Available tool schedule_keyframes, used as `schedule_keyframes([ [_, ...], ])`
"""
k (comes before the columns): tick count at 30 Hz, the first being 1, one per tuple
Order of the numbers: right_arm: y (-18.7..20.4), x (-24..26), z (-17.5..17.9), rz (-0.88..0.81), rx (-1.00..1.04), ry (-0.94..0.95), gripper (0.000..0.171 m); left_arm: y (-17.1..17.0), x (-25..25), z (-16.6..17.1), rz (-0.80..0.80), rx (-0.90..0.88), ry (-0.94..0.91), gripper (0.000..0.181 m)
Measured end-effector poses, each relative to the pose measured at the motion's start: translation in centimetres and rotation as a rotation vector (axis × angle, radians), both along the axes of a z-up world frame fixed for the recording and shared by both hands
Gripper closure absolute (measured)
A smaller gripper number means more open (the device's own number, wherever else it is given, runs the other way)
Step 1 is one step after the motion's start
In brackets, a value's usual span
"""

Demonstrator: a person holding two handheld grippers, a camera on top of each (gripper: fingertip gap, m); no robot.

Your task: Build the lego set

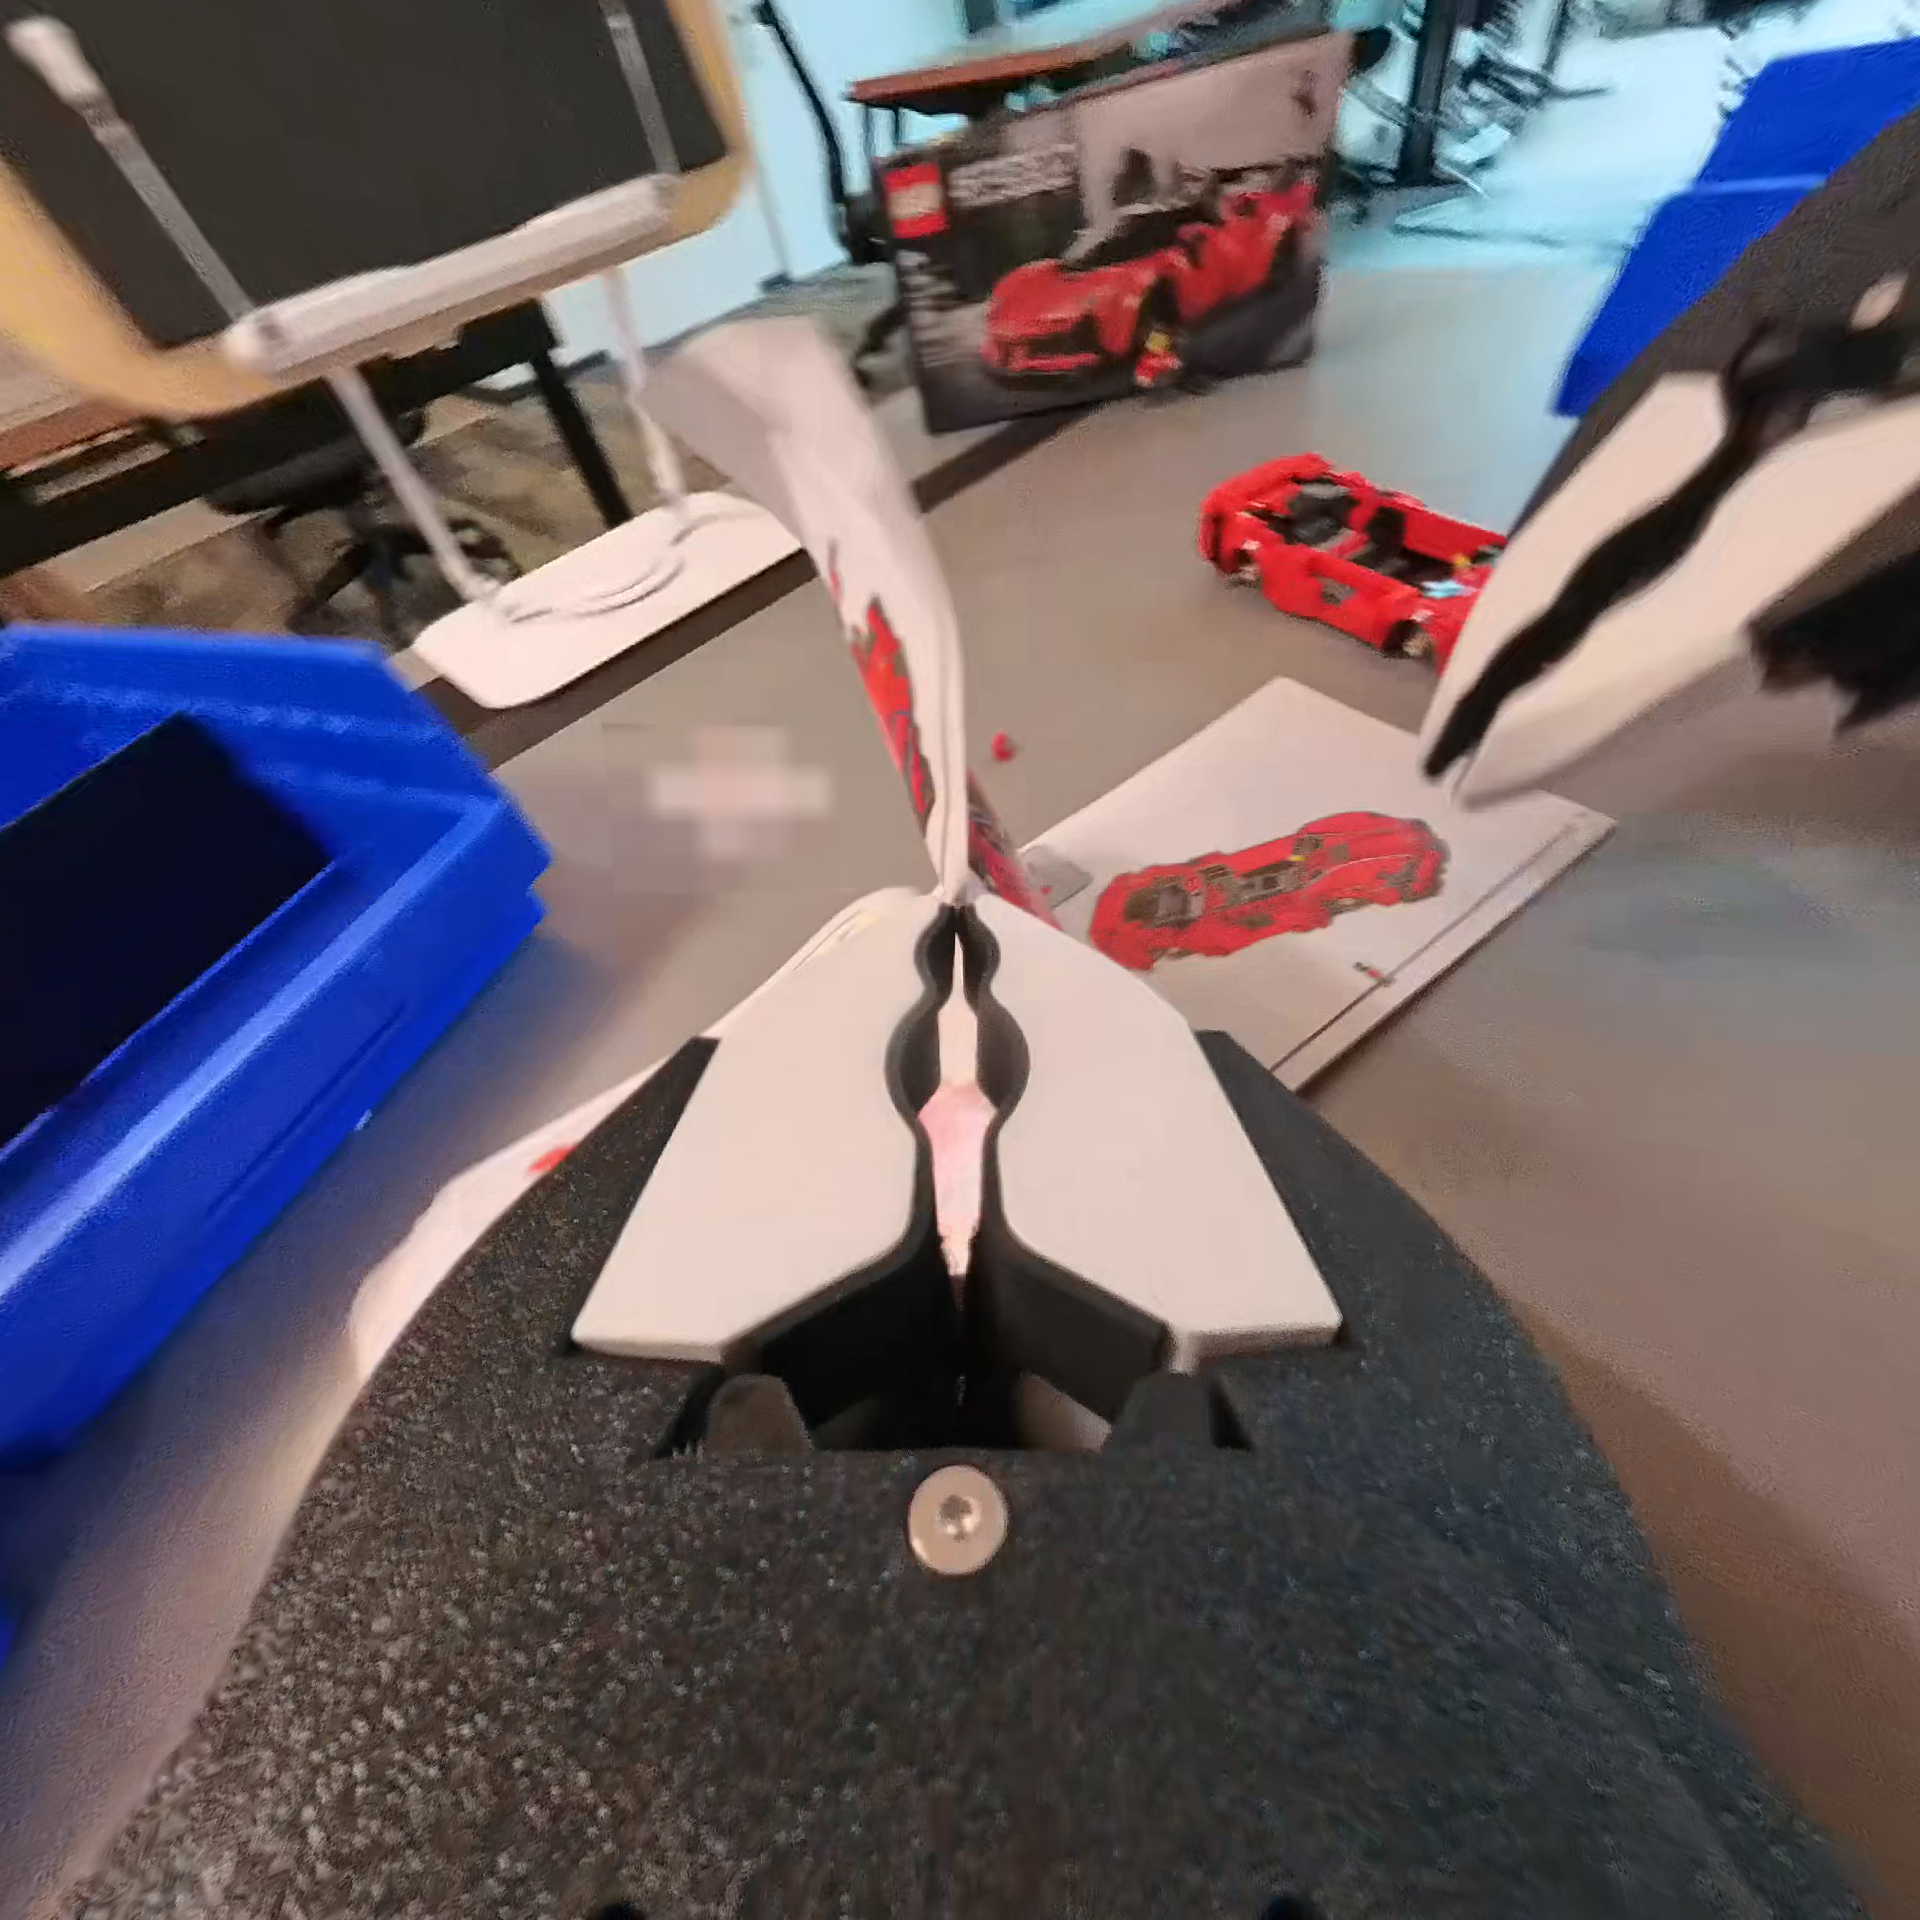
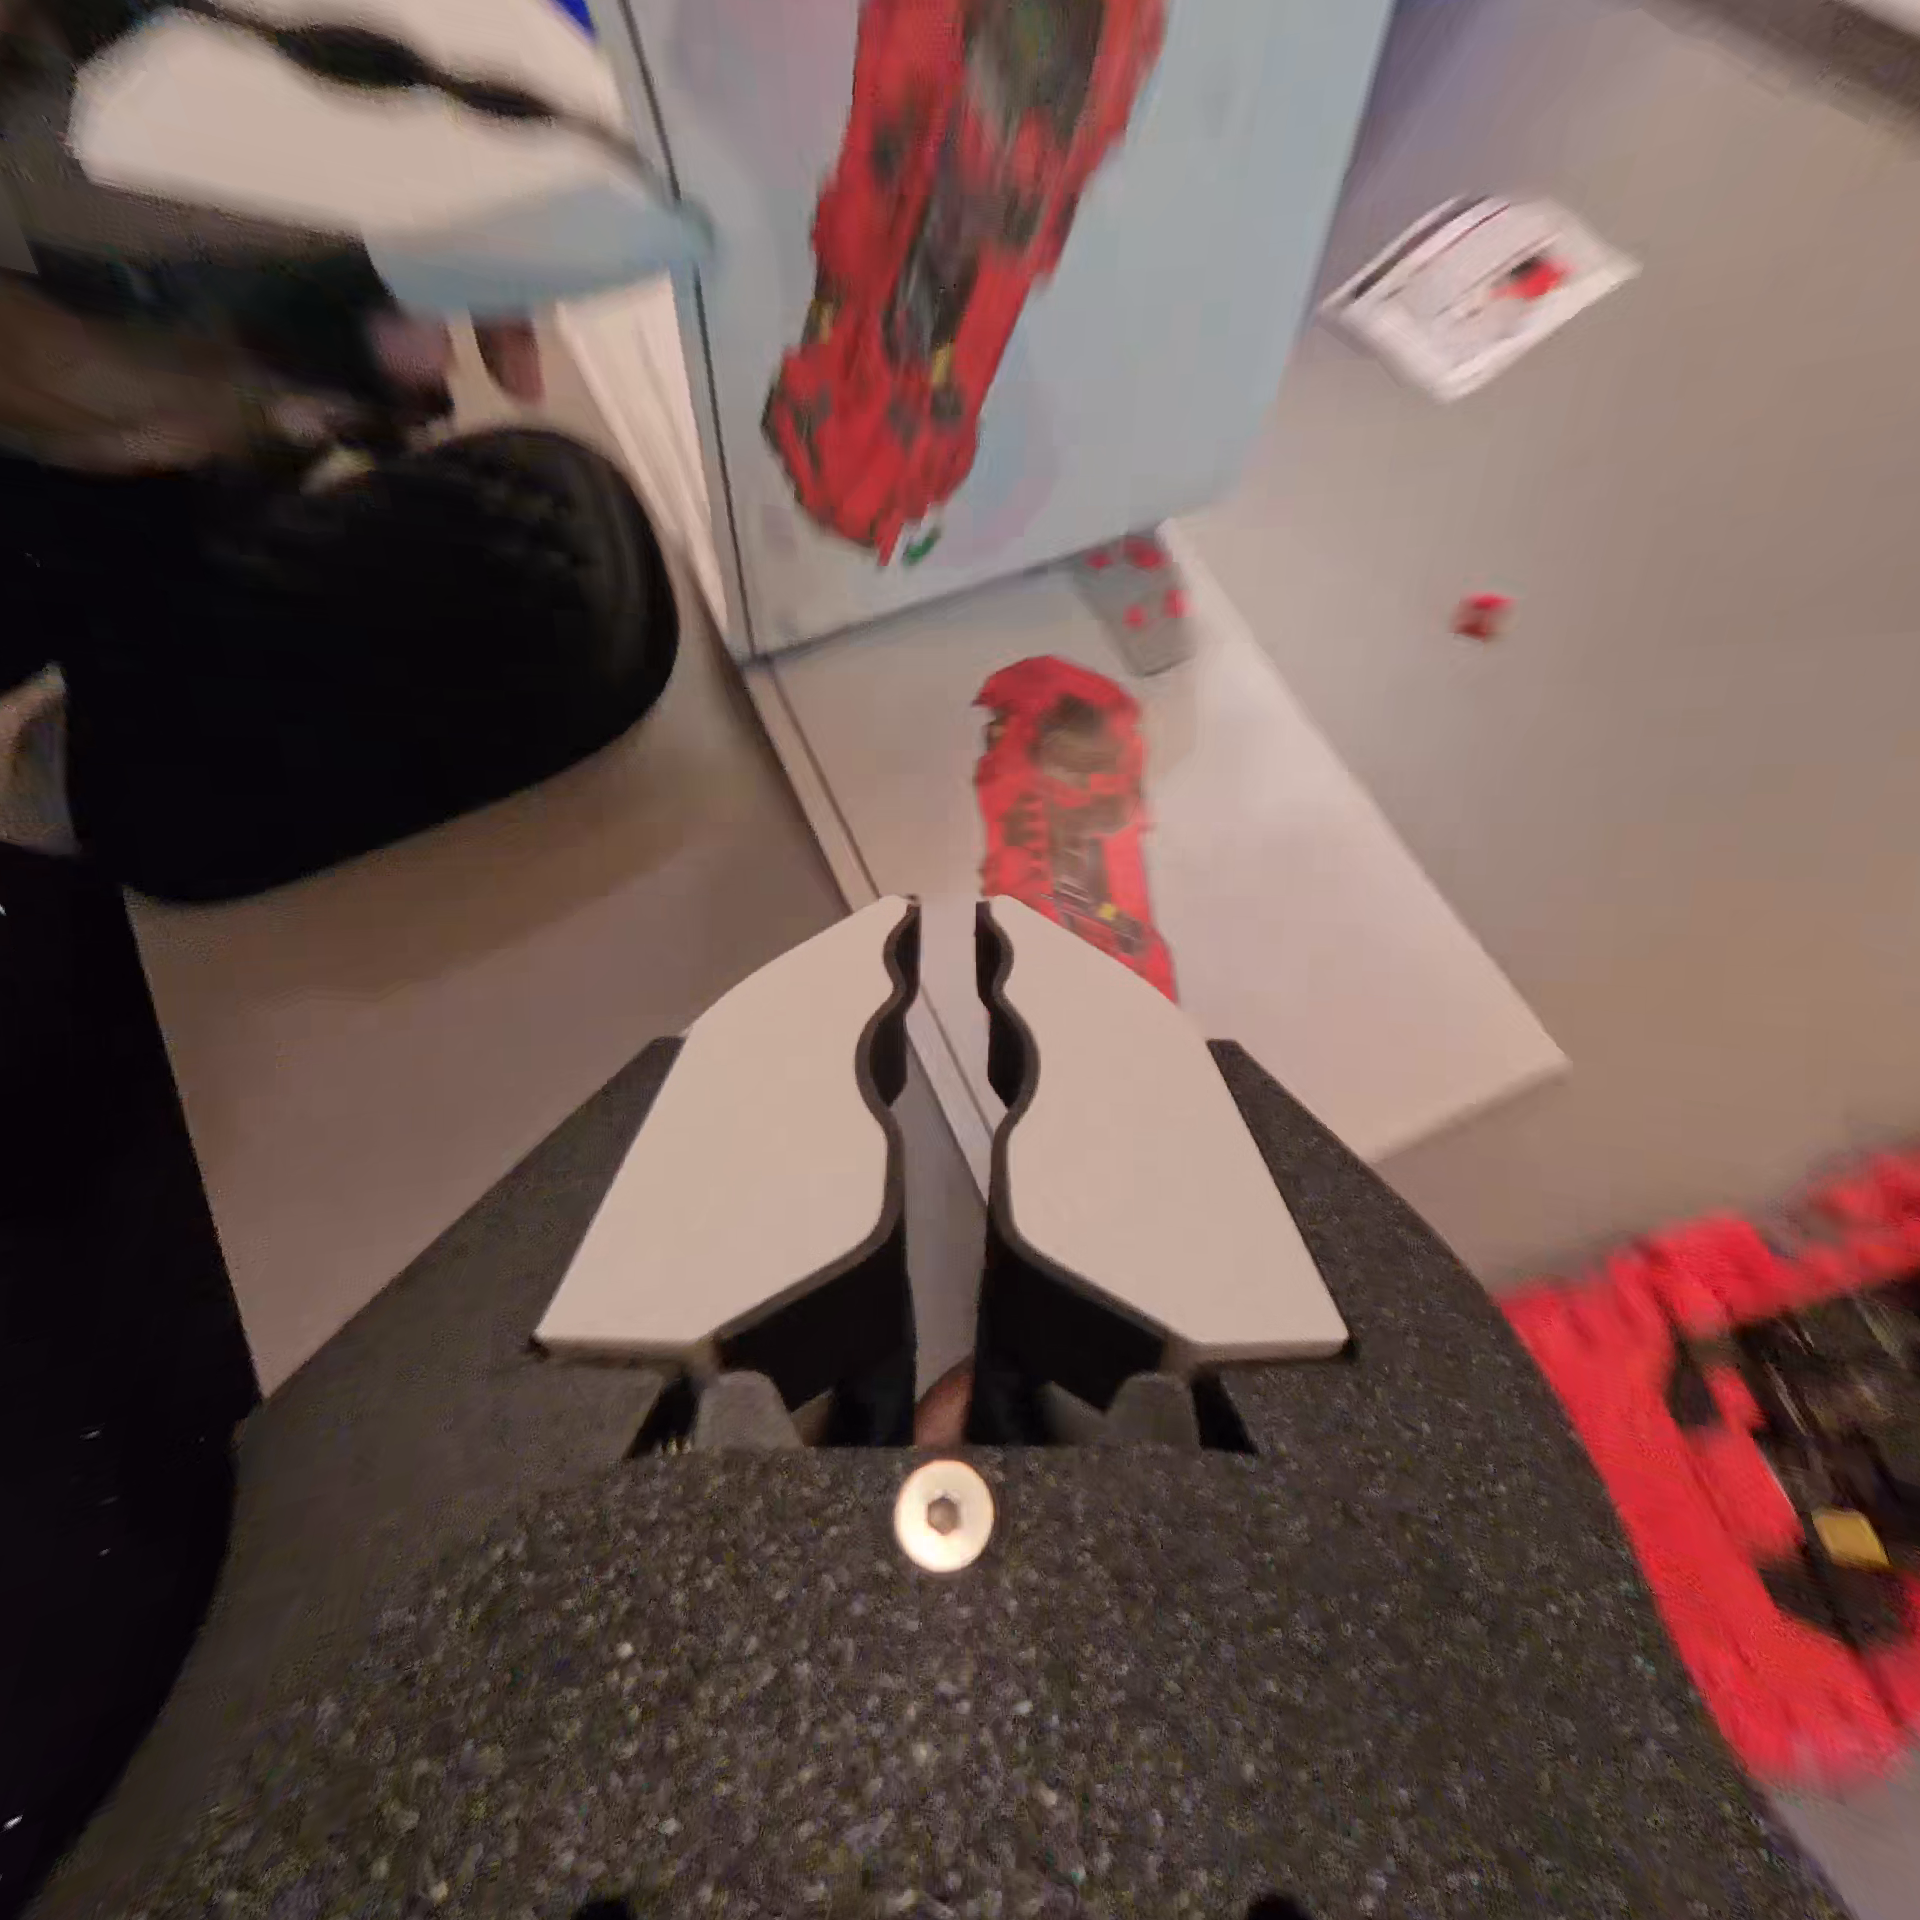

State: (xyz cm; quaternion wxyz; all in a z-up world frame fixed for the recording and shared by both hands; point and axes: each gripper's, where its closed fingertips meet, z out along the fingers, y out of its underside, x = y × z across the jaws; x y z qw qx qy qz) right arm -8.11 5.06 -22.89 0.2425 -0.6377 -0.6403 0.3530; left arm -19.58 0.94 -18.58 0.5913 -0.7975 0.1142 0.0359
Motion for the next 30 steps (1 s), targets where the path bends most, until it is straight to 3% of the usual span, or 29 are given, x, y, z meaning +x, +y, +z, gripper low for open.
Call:
schedule_keyframes([
  [4, -2.6, -7.0, -1.9, 0.153, 0.035, -0.021, 0.165, -2.8, -3.1, -0.4, 0.140, 0.040, -0.057, 0.180],
  [10, -4.0, -14.9, -2.8, 0.151, -0.109, 0.096, 0.171, -5.6, -6.4, -1.8, 0.297, 0.033, -0.002, 0.181],
  [12, -4.2, -15.3, -3.6, 0.155, -0.109, 0.068, 0.171, -6.3, -7.2, -2.6, 0.327, 0.010, 0.008, 0.181],
  [19, -4.0, -15.5, -0.8, 0.157, -0.041, 0.279, 0.171, -6.4, -8.7, -3.2, 0.421, -0.038, 0.049, 0.181],
  [23, -4.8, -15.6, -3.5, 0.216, 0.008, 0.092, 0.171, -6.4, -9.5, -4.0, 0.481, -0.091, 0.055, 0.181],
  [30, -4.8, -15.7, -4.2, 0.216, 0.167, 0.070, 0.171, -6.4, -9.7, -4.5, 0.493, -0.138, 0.066, 0.176],
])
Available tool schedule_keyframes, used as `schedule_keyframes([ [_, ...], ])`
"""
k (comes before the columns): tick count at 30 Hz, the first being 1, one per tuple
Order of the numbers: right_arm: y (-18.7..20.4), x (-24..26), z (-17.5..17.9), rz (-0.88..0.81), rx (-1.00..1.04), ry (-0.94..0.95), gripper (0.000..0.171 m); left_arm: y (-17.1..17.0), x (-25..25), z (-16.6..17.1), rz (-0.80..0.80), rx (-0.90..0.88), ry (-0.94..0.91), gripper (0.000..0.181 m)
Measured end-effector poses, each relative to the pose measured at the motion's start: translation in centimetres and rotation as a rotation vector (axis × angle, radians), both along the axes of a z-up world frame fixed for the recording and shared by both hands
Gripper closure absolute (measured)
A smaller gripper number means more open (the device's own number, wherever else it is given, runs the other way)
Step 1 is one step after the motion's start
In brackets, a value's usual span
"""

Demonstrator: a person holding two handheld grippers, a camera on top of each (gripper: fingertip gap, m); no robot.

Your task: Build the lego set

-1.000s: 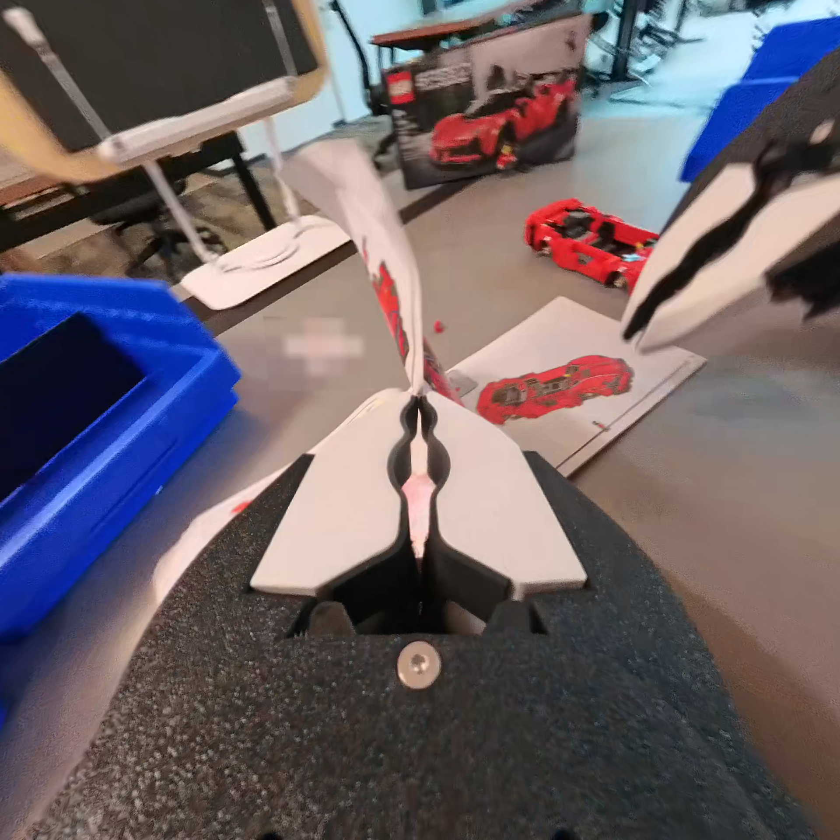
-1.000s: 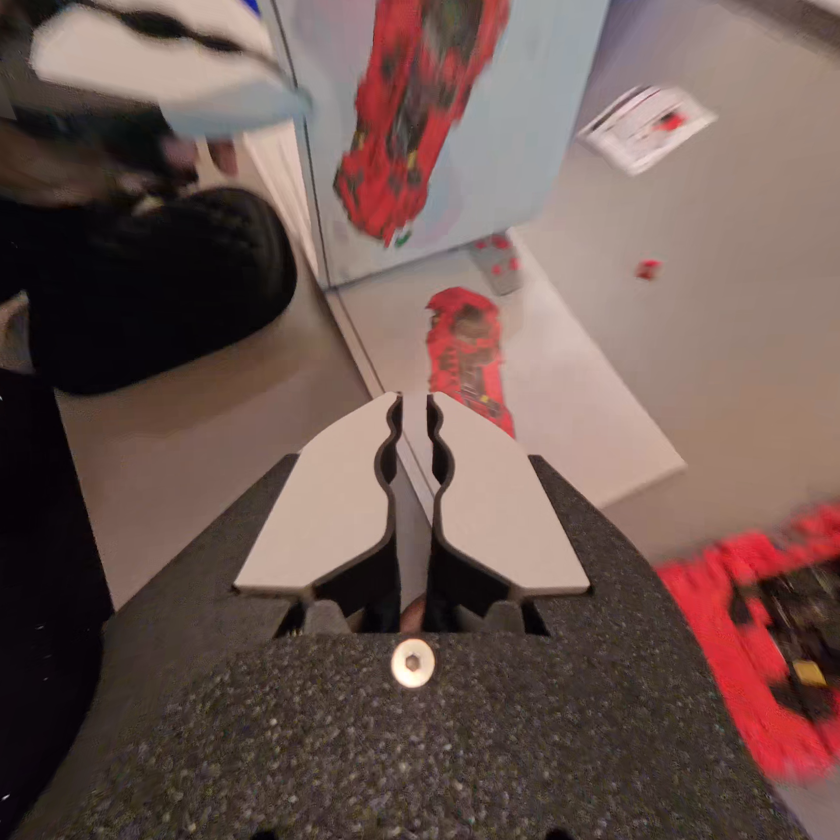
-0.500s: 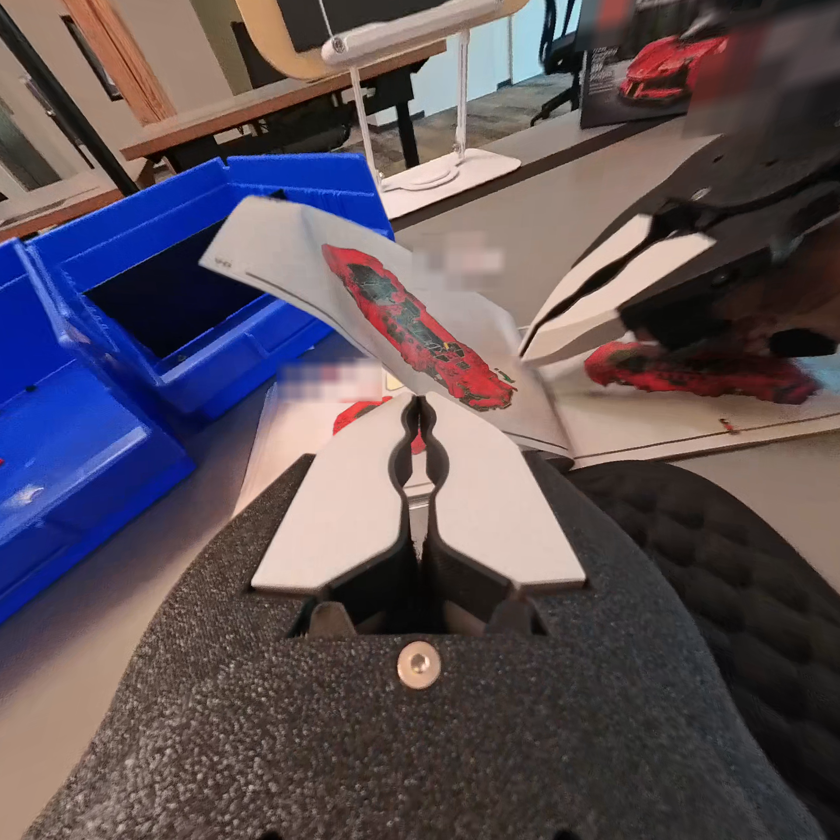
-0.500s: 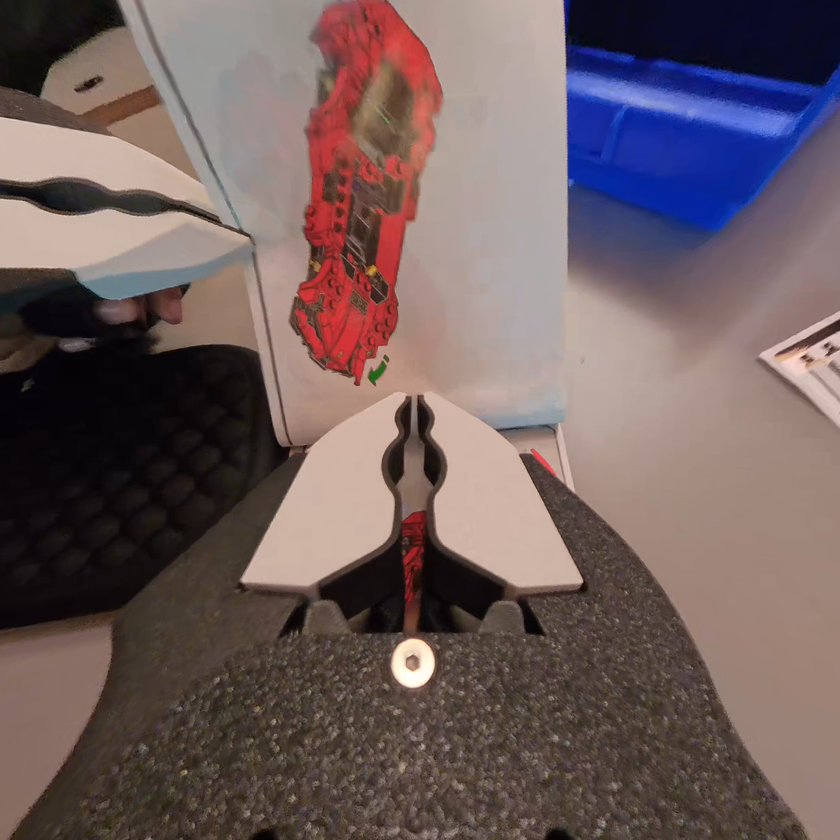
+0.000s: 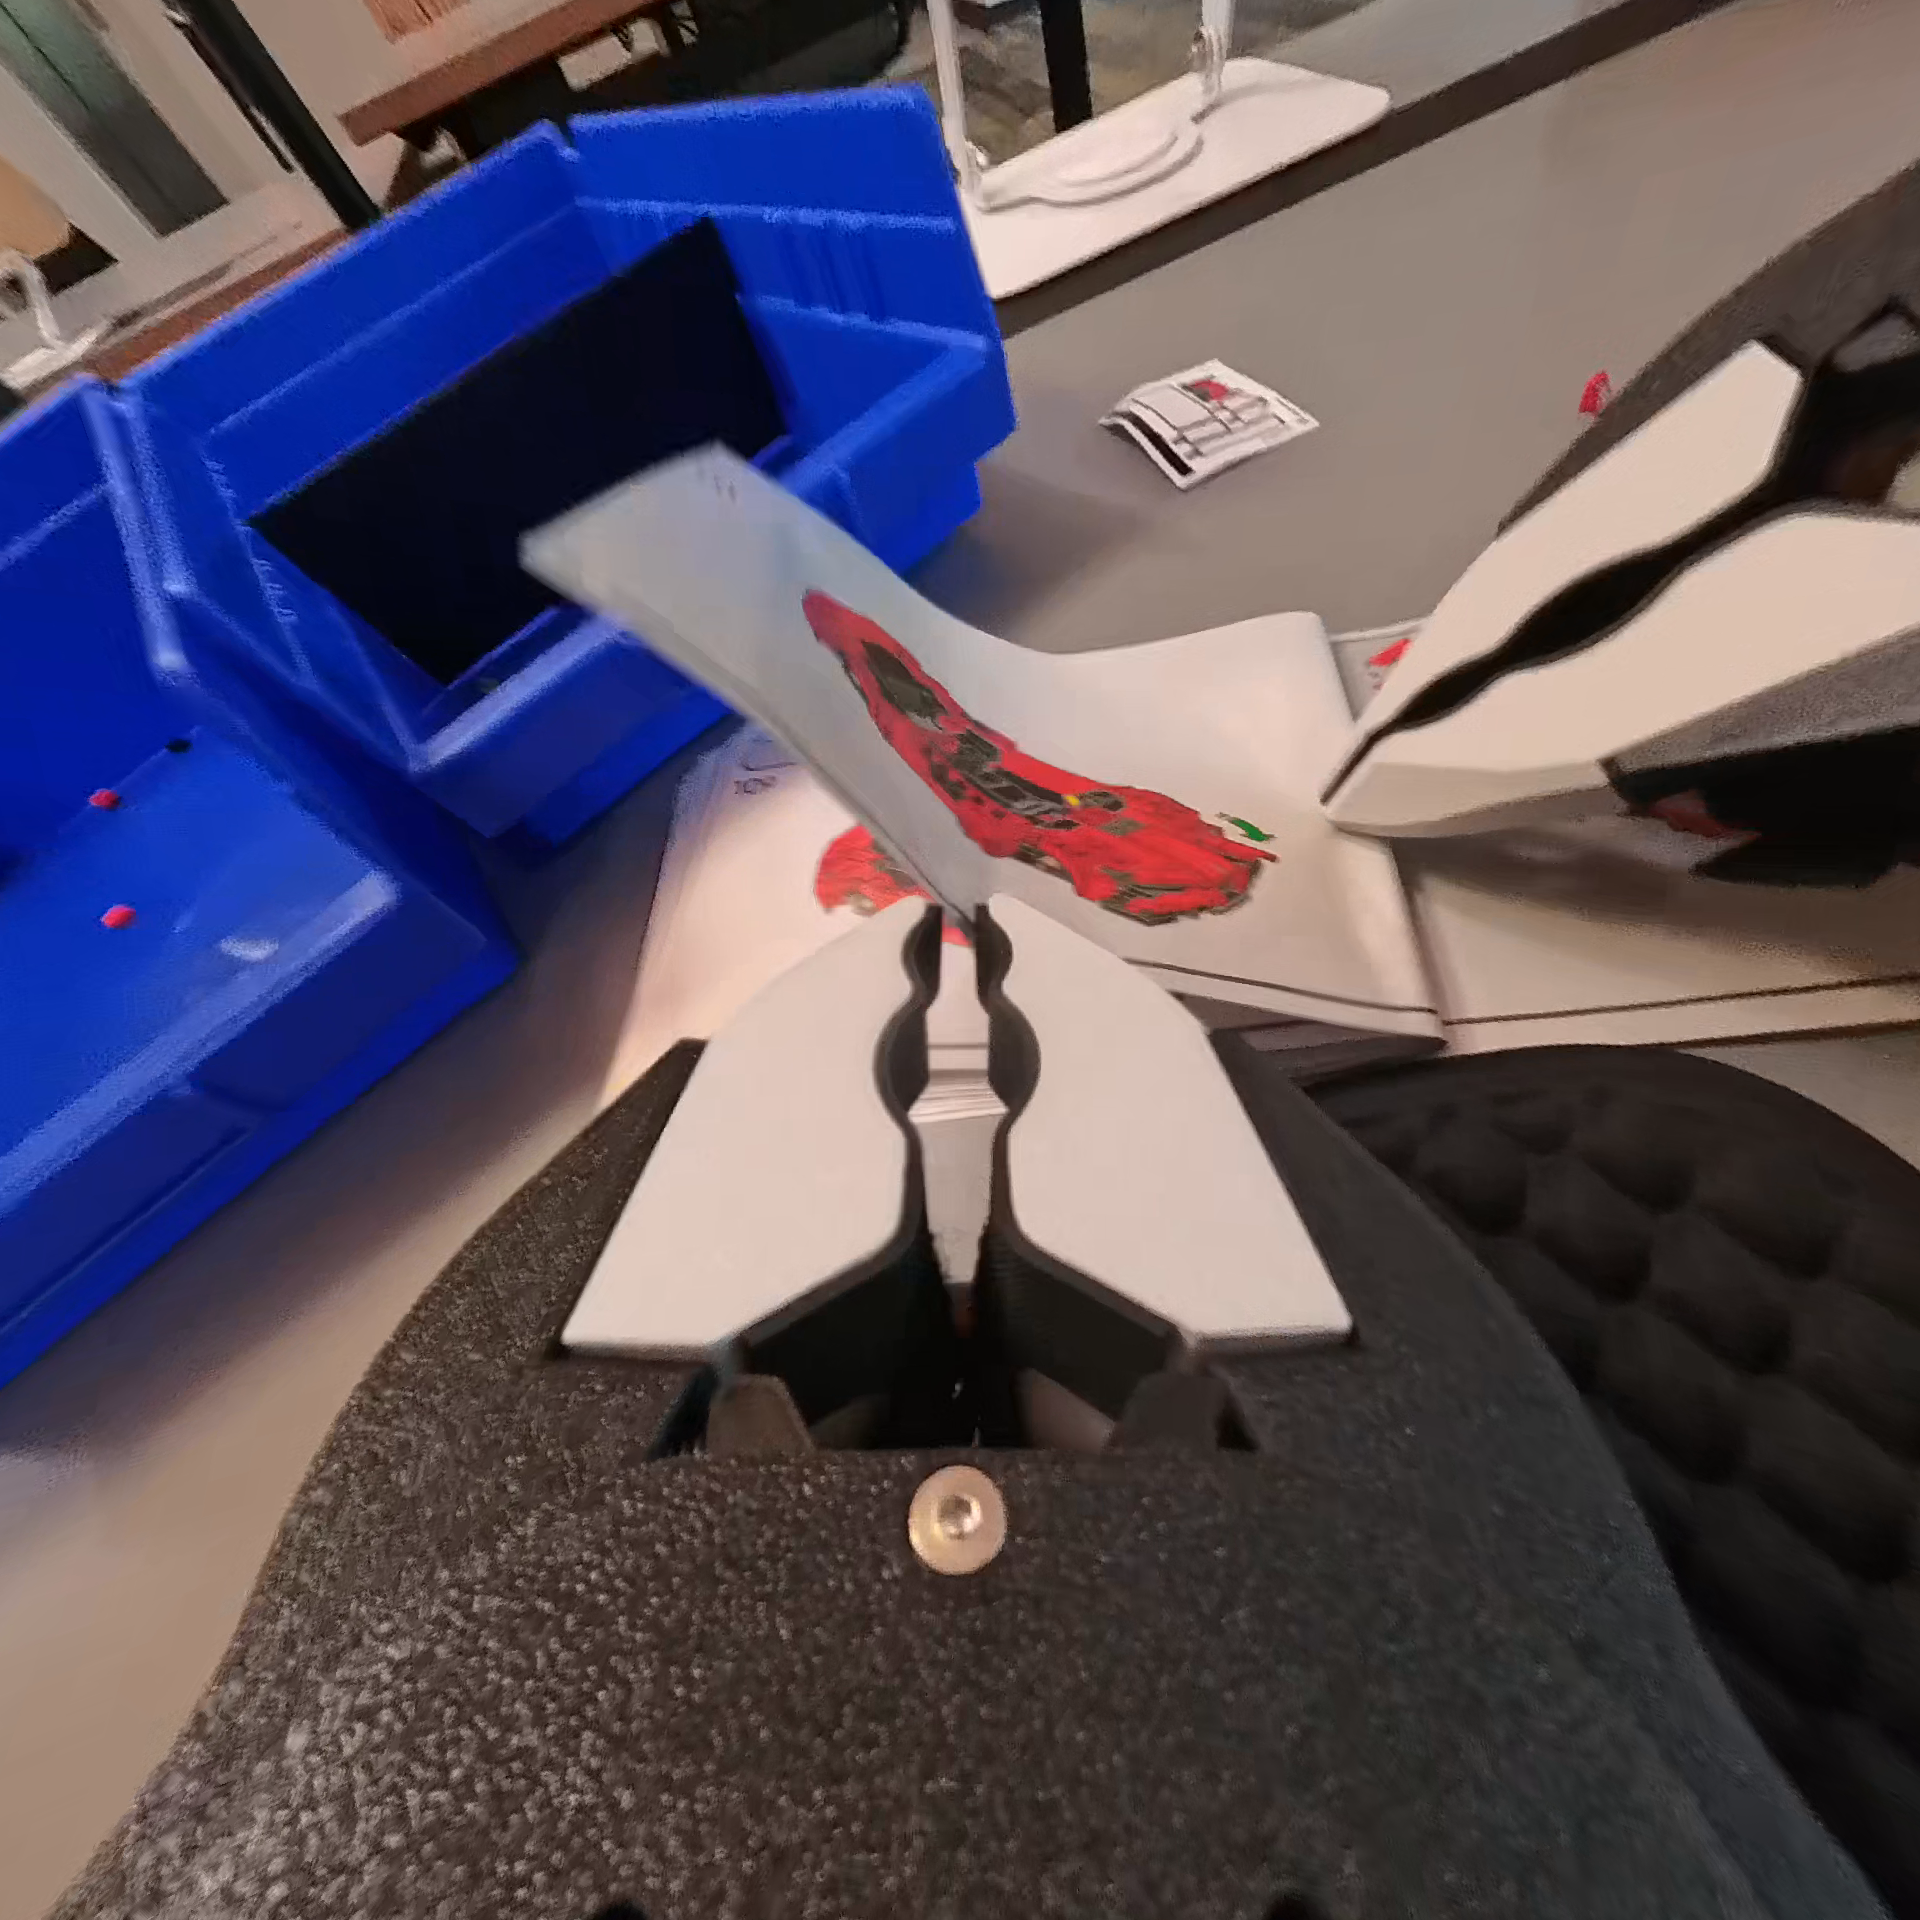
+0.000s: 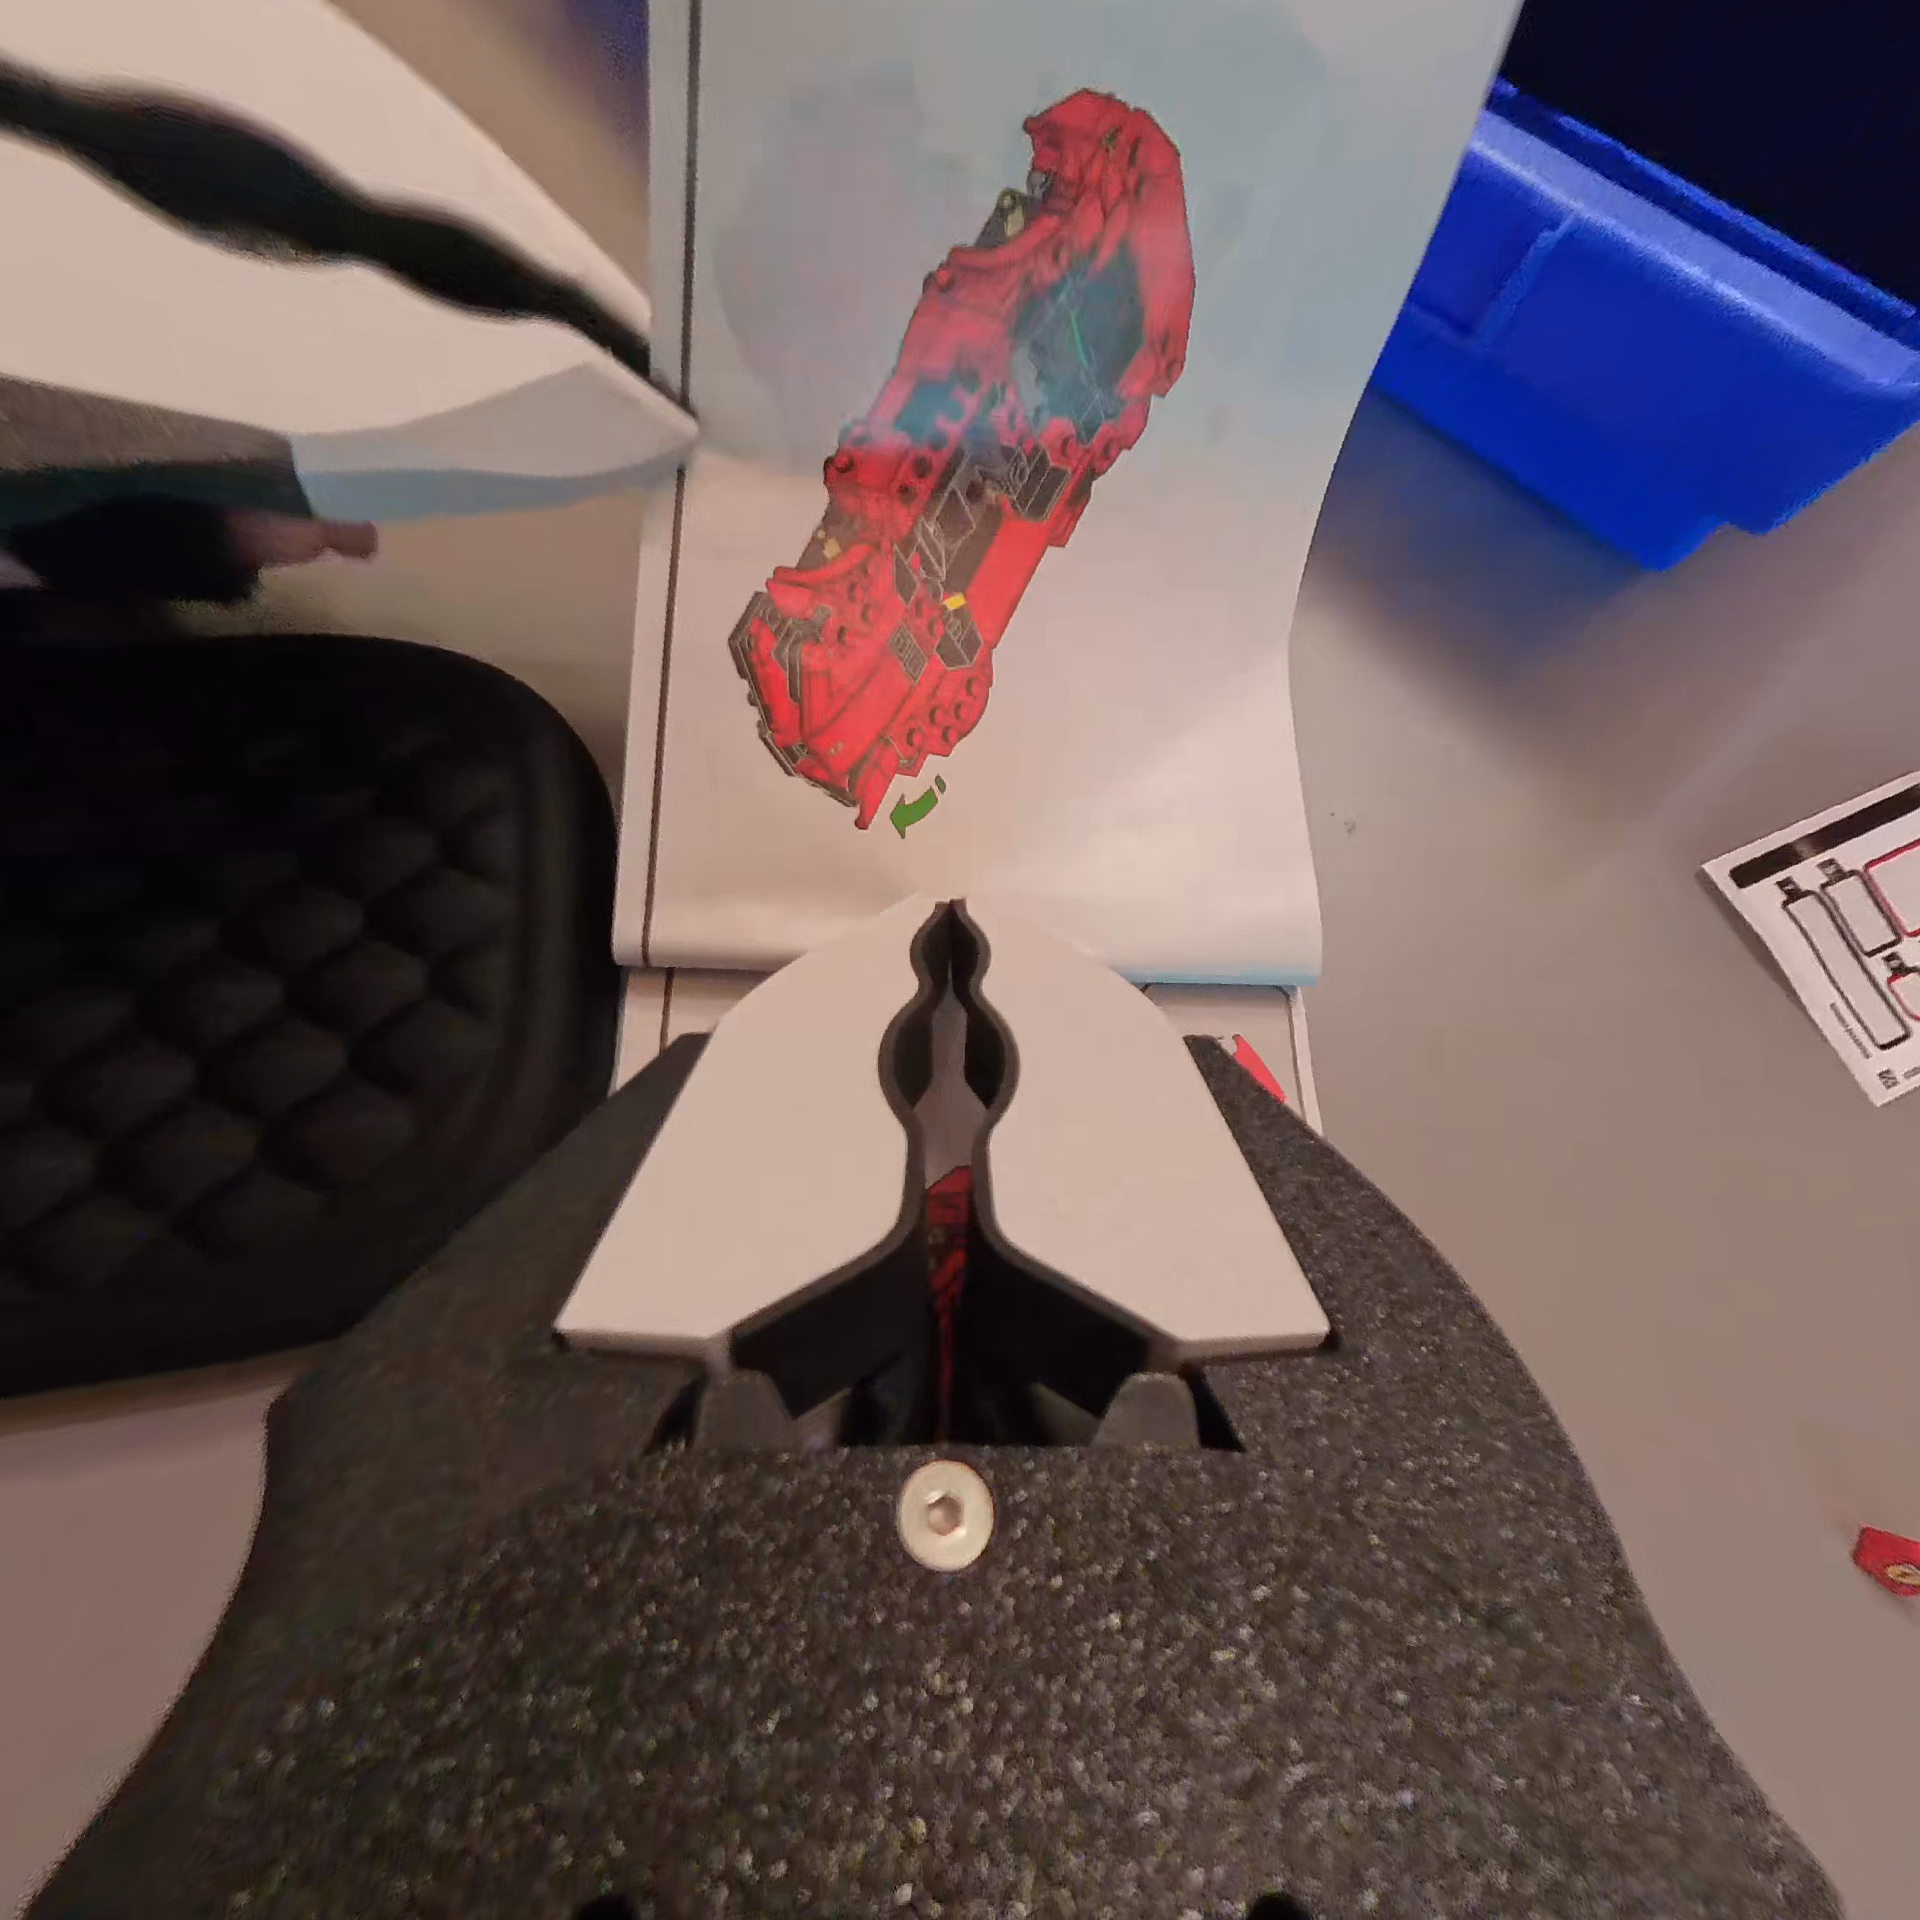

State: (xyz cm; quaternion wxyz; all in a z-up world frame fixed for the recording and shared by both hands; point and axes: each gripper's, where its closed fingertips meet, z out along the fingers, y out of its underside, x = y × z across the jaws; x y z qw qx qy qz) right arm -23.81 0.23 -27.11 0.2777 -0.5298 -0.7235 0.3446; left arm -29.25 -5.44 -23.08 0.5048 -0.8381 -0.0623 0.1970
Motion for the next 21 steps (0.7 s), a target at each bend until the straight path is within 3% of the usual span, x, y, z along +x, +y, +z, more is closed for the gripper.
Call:
schedule_keyframes([
  [3, 0.0, 0.0, 0.0, 0.003, 0.002, -0.001, 0.171, -1.8, -2.1, 3.1, 0.107, 0.044, 0.138, 0.164],
  [5, 0.0, 0.0, -0.1, 0.004, -0.014, -0.006, 0.171, -2.7, -2.6, 7.0, 0.129, 0.088, 0.329, 0.172],
  [7, -0.1, 0.0, -0.1, 0.006, -0.030, -0.011, 0.171, -0.1, 1.9, 8.8, -0.189, 0.095, 0.497, 0.174],
  [9, -0.1, 0.1, -0.1, 0.020, -0.040, -0.015, 0.171, 2.7, 6.2, 5.4, -0.524, -0.095, 0.567, 0.177],
  [13, -0.1, 0.5, -0.1, 0.069, -0.081, -0.029, 0.171, 4.3, 7.8, -2.9, -0.938, -0.439, 0.501, 0.181],
  [17, 0.1, 1.0, -0.1, 0.126, -0.154, -0.058, 0.171, 4.6, 9.5, -4.7, -1.049, -0.443, 0.206, 0.181],
  [21, 0.5, 1.0, -0.1, 0.112, -0.299, -0.104, 0.171, 4.8, 9.7, -4.7, -1.029, -0.370, 0.132, 0.181],
])
